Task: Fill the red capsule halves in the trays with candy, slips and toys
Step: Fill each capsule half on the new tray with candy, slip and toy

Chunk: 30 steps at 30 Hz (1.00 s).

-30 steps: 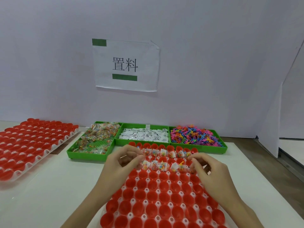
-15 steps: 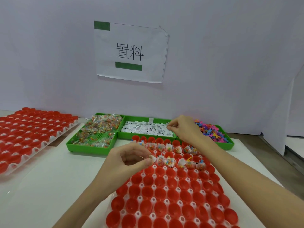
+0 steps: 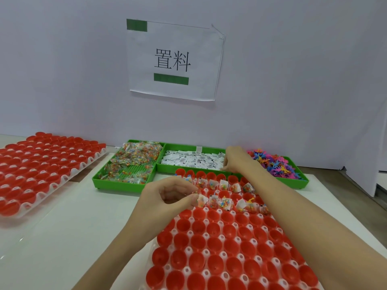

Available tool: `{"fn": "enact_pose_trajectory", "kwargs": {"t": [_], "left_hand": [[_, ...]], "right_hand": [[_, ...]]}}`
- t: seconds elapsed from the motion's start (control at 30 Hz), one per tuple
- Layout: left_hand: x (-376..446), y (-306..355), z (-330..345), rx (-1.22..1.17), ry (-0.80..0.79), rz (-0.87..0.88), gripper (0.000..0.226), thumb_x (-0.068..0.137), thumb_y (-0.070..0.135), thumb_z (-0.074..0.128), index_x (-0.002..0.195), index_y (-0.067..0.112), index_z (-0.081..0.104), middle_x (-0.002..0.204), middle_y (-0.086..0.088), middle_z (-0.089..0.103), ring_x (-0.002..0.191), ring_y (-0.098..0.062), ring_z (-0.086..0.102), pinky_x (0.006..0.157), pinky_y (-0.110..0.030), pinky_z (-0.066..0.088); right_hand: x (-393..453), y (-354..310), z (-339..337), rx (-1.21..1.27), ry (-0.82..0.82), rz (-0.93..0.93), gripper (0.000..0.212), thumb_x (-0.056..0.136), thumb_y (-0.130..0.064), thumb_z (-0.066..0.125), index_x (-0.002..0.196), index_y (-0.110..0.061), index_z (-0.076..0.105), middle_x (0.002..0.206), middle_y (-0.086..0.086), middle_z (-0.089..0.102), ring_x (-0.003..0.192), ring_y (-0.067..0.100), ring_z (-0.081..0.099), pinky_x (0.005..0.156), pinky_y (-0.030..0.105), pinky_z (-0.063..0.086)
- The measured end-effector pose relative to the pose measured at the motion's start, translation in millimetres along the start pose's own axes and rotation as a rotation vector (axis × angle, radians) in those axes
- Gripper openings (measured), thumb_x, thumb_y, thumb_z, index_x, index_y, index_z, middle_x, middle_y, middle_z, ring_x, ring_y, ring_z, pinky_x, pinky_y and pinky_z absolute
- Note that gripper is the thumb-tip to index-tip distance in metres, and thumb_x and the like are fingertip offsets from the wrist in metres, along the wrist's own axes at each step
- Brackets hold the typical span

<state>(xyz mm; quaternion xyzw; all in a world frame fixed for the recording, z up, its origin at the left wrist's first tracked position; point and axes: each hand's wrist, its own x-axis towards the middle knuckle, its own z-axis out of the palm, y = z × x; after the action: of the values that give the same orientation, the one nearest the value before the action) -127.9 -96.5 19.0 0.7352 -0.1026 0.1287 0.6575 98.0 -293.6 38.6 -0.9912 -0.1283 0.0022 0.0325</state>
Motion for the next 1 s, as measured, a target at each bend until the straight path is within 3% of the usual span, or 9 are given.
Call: {"fn": "enact_pose_trajectory", "kwargs": {"t": [0.1,0.17,0.2,0.23,0.3,0.4,0.57,0.83,1.0], "left_hand": [[0.3,-0.3,-1.4,0.014,-0.002,0.000,0.011,0.081,0.014,0.084,0.089,0.020,0.080,0.085,-0.008,0.079,0.079,-0.027,0.077,0.081,-0.038,0.063],[0.3,-1.0,-1.8,0.026,0.000,-0.006,0.010,0.081,0.015,0.084,0.089,0.020,0.081,0.085,-0.007,0.079,0.079,-0.026,0.077,0.081,-0.038,0.063],[0.3,-1.7,-1.6,0.035,0.004,-0.009,0.010,0.081,0.015,0.085,0.088,0.021,0.081,0.086,-0.006,0.078,0.079,-0.025,0.077,0.081,-0.038,0.063],[0.1,-2.2,-1.1,0.047,0.009,-0.012,0.011,0.081,0.016,0.085,0.088,0.021,0.081,0.086,-0.005,0.078,0.080,-0.024,0.077,0.082,-0.038,0.063],[-0.3,-2.6,0.1,0.065,0.013,-0.018,0.011,0.081,0.016,0.085,0.089,0.023,0.081,0.087,-0.004,0.078,0.082,-0.022,0.076,0.083,-0.038,0.062],[-1.1,-1.8,0.7,0.052,0.005,-0.023,0.010,0.083,0.017,0.083,0.091,0.023,0.081,0.089,-0.005,0.079,0.085,-0.023,0.076,0.086,-0.038,0.061],[-4.0,2.9,2.9,-0.067,-0.011,-0.043,0.023,0.077,0.027,0.084,0.100,0.023,0.080,0.096,-0.008,0.079,0.091,-0.025,0.077,0.089,-0.034,0.061],[-14.3,11.1,16.4,-0.098,-0.113,-0.032,0.020,0.086,0.016,0.078,0.106,0.020,0.079,0.092,-0.012,0.078,0.088,-0.027,0.077,0.082,-0.025,0.059],[-20.1,11.2,27.3,-0.063,-0.139,-0.042,0.020,0.077,0.018,0.085,0.096,0.019,0.081,0.091,-0.011,0.078,0.086,-0.023,0.077,0.078,-0.021,0.059]], "right_hand": [[0.0,-1.2,-0.2,-0.001,0.003,-0.012,0.014,0.089,-0.016,0.076,0.085,-0.004,0.078,0.084,0.008,0.076,0.080,0.021,0.073,0.077,0.037,0.062],[-2.1,-0.4,2.3,0.042,0.037,-0.018,0.035,0.089,-0.010,0.070,0.056,-0.011,0.060,0.053,0.002,0.055,0.049,0.015,0.053,0.053,0.026,0.049],[-4.8,0.6,3.6,0.073,0.047,-0.030,0.042,0.089,-0.008,0.066,0.051,-0.014,0.049,0.049,0.001,0.046,0.044,0.014,0.041,0.048,0.025,0.039],[-9.5,1.6,3.4,0.101,0.064,-0.036,0.041,0.088,-0.008,0.064,0.051,-0.013,0.049,0.052,0.004,0.050,0.046,0.015,0.038,0.047,0.026,0.037],[-21.0,3.5,-0.1,0.170,0.103,-0.043,0.025,0.089,-0.009,0.062,0.067,-0.001,0.071,0.078,0.015,0.074,0.053,0.019,0.052,0.055,0.032,0.050],[-40.0,7.9,-7.8,0.353,0.198,-0.090,0.020,0.095,-0.014,0.063,0.092,-0.003,0.079,0.104,0.010,0.078,0.079,0.027,0.073,0.076,0.035,0.061],[-104.2,14.1,-19.5,0.637,0.265,-0.164,0.013,0.093,-0.027,0.072,0.088,-0.020,0.081,0.079,-0.012,0.076,0.076,0.000,0.070,0.075,0.015,0.052],[-218.9,6.9,3.4,0.803,0.287,-0.270,0.022,0.099,-0.023,0.064,0.079,-0.030,0.070,0.075,-0.007,0.070,0.072,0.013,0.068,0.071,0.028,0.055],[-234.9,-6.7,12.5,0.737,0.290,-0.373,0.021,0.102,-0.028,0.059,0.081,-0.033,0.062,0.075,-0.011,0.063,0.071,0.012,0.060,0.062,0.014,0.043]]}}
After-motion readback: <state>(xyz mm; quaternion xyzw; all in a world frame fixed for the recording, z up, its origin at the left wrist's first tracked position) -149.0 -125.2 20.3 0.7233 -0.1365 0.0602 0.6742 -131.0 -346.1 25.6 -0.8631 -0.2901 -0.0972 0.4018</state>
